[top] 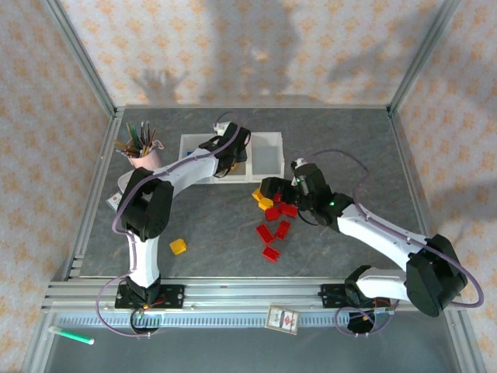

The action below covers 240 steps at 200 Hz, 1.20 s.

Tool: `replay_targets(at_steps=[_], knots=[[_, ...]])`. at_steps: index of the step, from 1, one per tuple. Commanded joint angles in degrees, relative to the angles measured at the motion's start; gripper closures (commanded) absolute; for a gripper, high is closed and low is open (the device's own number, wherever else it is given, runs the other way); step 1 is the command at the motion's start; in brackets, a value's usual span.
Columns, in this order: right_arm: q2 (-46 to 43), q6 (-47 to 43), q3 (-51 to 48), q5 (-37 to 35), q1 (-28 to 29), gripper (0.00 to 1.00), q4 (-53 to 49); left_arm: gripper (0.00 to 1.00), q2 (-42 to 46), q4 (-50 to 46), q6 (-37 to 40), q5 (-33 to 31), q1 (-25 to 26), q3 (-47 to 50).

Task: Sort the legos into containers by color
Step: Place the lego in the container, then pick up the lego from the bottom-left of the table.

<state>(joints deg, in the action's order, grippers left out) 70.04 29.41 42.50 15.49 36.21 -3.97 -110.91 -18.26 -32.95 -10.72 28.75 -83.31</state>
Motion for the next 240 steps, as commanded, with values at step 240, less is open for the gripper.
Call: replay_targets(at_steps=[240], knots=[[8.47,1.53,-2.53,-2.92,19.87,0.00,5.19,0.05,56.77,-31.59,-38.51,-5.66,13.28,52.48]])
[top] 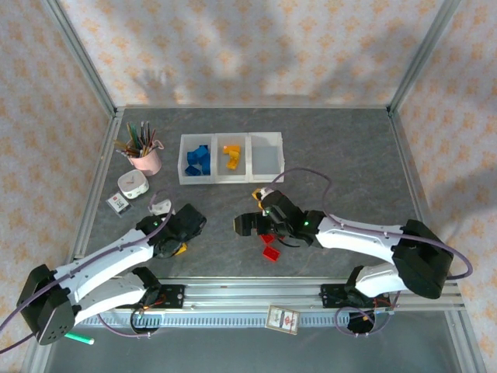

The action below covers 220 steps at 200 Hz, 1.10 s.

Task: Sort the legos into containers by color
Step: Pick up the lego from the bottom-left of the table.

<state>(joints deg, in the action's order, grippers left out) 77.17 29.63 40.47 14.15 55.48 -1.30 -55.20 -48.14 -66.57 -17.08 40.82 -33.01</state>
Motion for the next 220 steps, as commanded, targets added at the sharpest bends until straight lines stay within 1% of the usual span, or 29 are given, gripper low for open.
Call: replay_targets(at_steps=[1,17,35,73,119,165,193,220], knots=[[1.42,1.31,-0.44,-1.58,0.63,0.00,2.53,0.05,1.06,-1.66,-4.98,0.72,1.25,2.31],[2.08,1.51,-0.46,-1.58,0.72,0.00,2.62,0.05,0.80,0.06,-5.48,1.62,1.52,4.29],[2.37,1.64,-0.47,-1.58,0.78,0.00,2.73,0.06,0.39,4.51,-4.27,3.43,1.63,6.27],[2.53,1.92,-0.52,-1.85,0.84,0.00,2.75,0.15,-2.82,8.19,-2.60,3.46,1.63,7.81],[3.12,2.63,-0.52,-1.45,0.76,0.00,3.21,0.33,-5.26,9.69,-1.70,2.71,1.63,8.38],[2.71,3.41,-0.21,-1.24,0.76,0.00,3.97,0.53,-3.63,10.70,-0.88,2.85,1.72,8.89],[1.08,3.90,0.38,-2.02,0.78,0.00,3.41,0.60,-1.97,10.08,-0.34,2.59,1.75,7.75],[-1.53,3.53,1.44,-4.79,0.40,0.00,0.70,0.62,-0.70,11.32,2.13,2.08,1.81,4.55]])
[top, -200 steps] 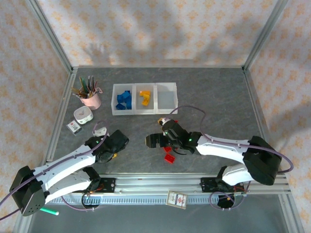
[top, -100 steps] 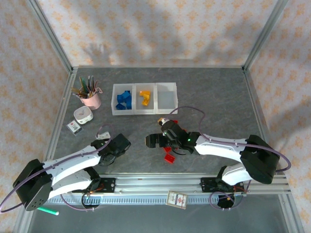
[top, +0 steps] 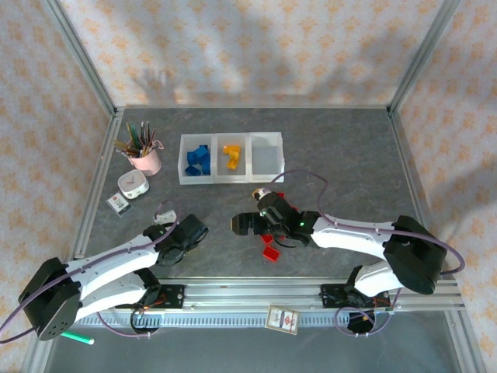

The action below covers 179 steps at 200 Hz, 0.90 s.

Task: Sort the legos into containers by color
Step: Pick up the lego from the bottom-left of the table, then place the lego in the container.

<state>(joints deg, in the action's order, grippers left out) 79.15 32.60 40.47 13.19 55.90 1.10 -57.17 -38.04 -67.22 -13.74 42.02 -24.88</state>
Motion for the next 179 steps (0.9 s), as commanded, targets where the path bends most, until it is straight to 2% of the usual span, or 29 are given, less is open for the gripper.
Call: replay_targets(at_steps=[1,27,50,69,104,138,179], knots=[[-3.59,0.55,1.49,-3.89,-0.09,0.00,-1.80,0.62,1.27,1.26,3.01,-1.28,0.61,-3.81],[-6.72,1.36,1.29,-5.17,-2.41,0.00,-3.56,0.63,-0.37,4.40,7.85,-2.11,0.60,-9.22],[-9.01,1.46,0.83,-5.08,-5.83,0.00,-4.54,0.63,-5.42,7.86,12.31,-3.24,0.52,-15.51],[-10.76,1.15,0.82,-5.66,-8.65,0.00,-5.37,0.63,-11.49,9.92,15.61,-6.09,0.12,-21.95],[-13.46,0.54,0.71,-5.54,-13.66,0.00,-6.18,0.63,-23.89,14.86,23.27,-5.81,-2.98,-34.16],[-14.41,0.23,0.49,-4.49,-17.82,0.00,-6.54,0.64,-36.29,17.24,27.56,-5.91,-7.16,-44.27],[-14.35,-0.26,0.14,-3.43,-20.24,0.00,-6.48,0.63,-48.65,19.33,31.07,-6.99,-10.42,-55.22]])
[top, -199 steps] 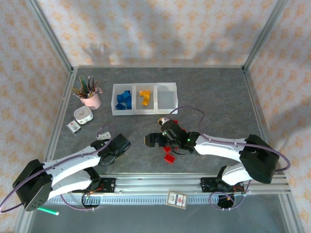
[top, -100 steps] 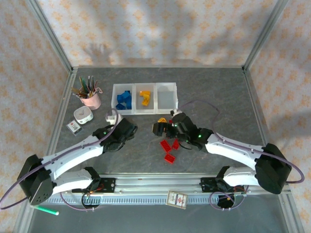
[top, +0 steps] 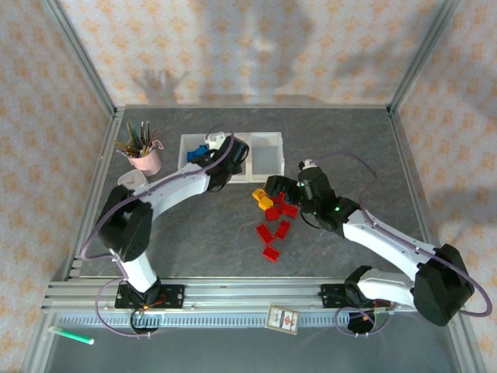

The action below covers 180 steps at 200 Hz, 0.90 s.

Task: Sort the legos into containers by color
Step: Place the lego in the container, then pick up the lego from the center of the table.

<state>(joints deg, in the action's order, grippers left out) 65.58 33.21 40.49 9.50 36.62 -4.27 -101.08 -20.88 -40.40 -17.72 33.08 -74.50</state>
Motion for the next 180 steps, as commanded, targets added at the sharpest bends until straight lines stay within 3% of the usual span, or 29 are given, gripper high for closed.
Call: replay_targets(at_steps=[1,35,60,80,128,180], knots=[[-0.79,-0.87,0.12,0.30,-1.00,0.00,-1.09,0.62,-5.01,2.17,4.35,-3.06,-1.55,-5.85],[-0.68,-1.15,0.11,0.73,-1.71,0.00,-0.99,0.50,-12.52,-1.13,5.71,-4.78,-2.58,-13.79],[-0.74,-1.38,0.24,0.72,-1.90,0.00,-1.11,0.36,-12.67,-2.39,6.48,-6.06,-2.52,-15.23],[-0.70,-1.47,0.42,0.62,-1.99,0.00,-1.33,0.31,-11.10,-3.91,6.48,-6.41,-2.56,-15.18],[-1.01,-1.80,-0.88,0.08,-2.69,0.00,-2.05,0.23,-0.56,-4.25,6.48,0.52,0.00,-7.76],[-0.86,-2.39,-4.70,1.15,-3.70,0.00,-1.61,0.15,7.15,-3.49,-1.82,3.29,6.53,3.48]])
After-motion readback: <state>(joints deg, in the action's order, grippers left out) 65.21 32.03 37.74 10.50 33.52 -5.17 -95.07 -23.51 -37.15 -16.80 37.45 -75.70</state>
